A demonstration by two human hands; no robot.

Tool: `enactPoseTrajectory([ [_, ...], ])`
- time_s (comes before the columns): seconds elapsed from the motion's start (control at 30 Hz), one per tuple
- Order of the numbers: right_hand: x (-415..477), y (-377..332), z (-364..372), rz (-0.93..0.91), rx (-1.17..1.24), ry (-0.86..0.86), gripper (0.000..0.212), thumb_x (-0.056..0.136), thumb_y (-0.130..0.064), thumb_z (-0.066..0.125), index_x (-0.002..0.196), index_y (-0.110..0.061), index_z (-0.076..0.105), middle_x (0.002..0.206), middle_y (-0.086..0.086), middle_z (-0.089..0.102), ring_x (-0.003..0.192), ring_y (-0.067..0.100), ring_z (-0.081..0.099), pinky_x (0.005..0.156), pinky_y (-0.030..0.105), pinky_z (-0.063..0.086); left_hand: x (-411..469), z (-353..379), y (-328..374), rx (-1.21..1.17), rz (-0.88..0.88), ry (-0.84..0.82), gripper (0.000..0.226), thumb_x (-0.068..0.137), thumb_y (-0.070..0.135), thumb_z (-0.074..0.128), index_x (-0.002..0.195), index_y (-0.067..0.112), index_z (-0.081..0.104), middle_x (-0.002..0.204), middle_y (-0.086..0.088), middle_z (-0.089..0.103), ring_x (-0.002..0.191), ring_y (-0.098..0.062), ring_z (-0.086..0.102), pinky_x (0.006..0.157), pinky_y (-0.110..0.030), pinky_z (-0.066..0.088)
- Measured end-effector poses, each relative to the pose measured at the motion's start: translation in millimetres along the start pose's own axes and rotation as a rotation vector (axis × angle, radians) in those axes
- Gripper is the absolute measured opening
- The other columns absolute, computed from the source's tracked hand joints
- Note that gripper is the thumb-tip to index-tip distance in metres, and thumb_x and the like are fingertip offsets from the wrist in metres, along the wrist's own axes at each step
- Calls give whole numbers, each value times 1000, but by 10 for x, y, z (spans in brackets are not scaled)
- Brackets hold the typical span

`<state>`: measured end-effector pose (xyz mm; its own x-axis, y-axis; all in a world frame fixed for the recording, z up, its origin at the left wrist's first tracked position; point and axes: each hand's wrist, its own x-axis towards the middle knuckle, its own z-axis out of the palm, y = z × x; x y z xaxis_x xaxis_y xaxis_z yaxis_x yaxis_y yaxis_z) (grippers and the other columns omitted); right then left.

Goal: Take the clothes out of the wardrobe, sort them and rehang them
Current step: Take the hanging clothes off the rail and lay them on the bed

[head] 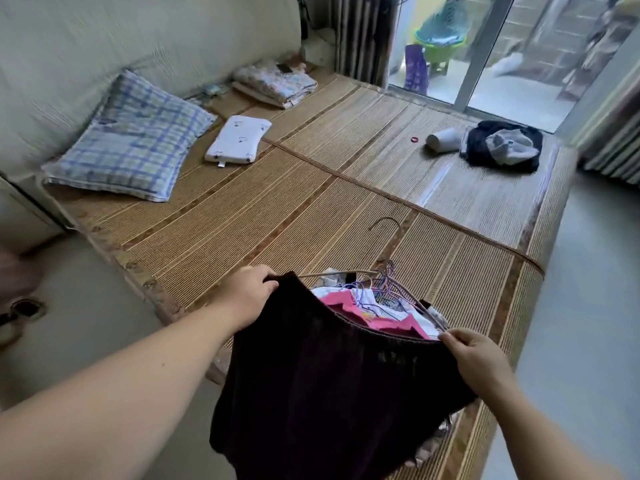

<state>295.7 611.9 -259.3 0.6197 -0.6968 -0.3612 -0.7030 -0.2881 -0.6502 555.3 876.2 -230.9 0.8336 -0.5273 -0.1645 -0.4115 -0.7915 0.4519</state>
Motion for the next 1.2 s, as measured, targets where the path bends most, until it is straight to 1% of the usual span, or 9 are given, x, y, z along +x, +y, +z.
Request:
enactPoseTrajectory([
  [0.17,672,332,173,93,-128,-86,16,94,-34,52,82,-31,62,80,-7,65,75,14,55,62,28,36,538,513,164,98,-128,-139,24,95,32,43,114,28,58,114,2,58,95,-18,55,75,-32,43],
  [0.33,1137,449,363,105,-217,-163,17,94,-38,51,90,-28,65,94,2,70,90,24,61,75,29,45,810,818,151,52,-267,-129,28,93,27,45,118,26,57,119,-3,53,91,-17,51,76,-30,42],
  [0.43,1291,417,476,95,-275,-189,27,94,-38,51,116,-27,63,112,6,68,106,25,60,83,28,43,793,909,88,76,-292,-175,51,91,32,51,141,26,39,140,-6,39,117,-23,47,94,-35,41],
  [0.5,1347,356,543,84,-325,-224,41,93,-38,53,131,-23,52,124,8,62,114,27,56,90,30,41,713,936,59,86,-312,-228,66,90,37,53,148,28,23,154,-6,21,137,-26,29,108,-40,32],
  [0.67,1345,-4,735,-21,-423,-330,53,92,-35,55,140,-20,41,135,8,54,121,24,51,91,28,40,359,825,-6,107,-293,-298,74,87,41,55,149,34,16,159,-1,5,145,-25,12,116,-45,21],
  [0.87,895,-1120,1235,-417,-451,-433,46,89,-36,55,134,-30,49,130,3,54,115,20,54,86,26,40,-188,153,-157,50,-308,-198,72,87,39,55,149,34,18,159,0,3,145,-24,13,115,-44,23],
  [1.0,349,-2036,1557,-746,-444,-505,49,89,-37,56,136,-33,46,132,1,51,120,20,49,96,25,38,-592,-444,-308,27,-309,-45,70,88,40,54,148,37,17,159,5,5,144,-23,18,115,-43,25],
  [1.07,-228,-2638,1799,-973,-432,-511,50,89,-40,56,137,-35,43,134,-1,48,120,19,49,97,27,40,-1108,-914,-538,30,-328,109,71,87,42,53,147,40,17,159,6,5,144,-22,20,115,-42,25],
  [1.2,-1054,-3369,2012,-1282,-370,-527,53,88,-40,56,139,-37,40,139,-6,44,125,16,44,101,28,38,-1810,-1522,-779,161,-332,312,74,84,43,55,147,39,18,159,3,12,143,-17,20,113,-30,21],
])
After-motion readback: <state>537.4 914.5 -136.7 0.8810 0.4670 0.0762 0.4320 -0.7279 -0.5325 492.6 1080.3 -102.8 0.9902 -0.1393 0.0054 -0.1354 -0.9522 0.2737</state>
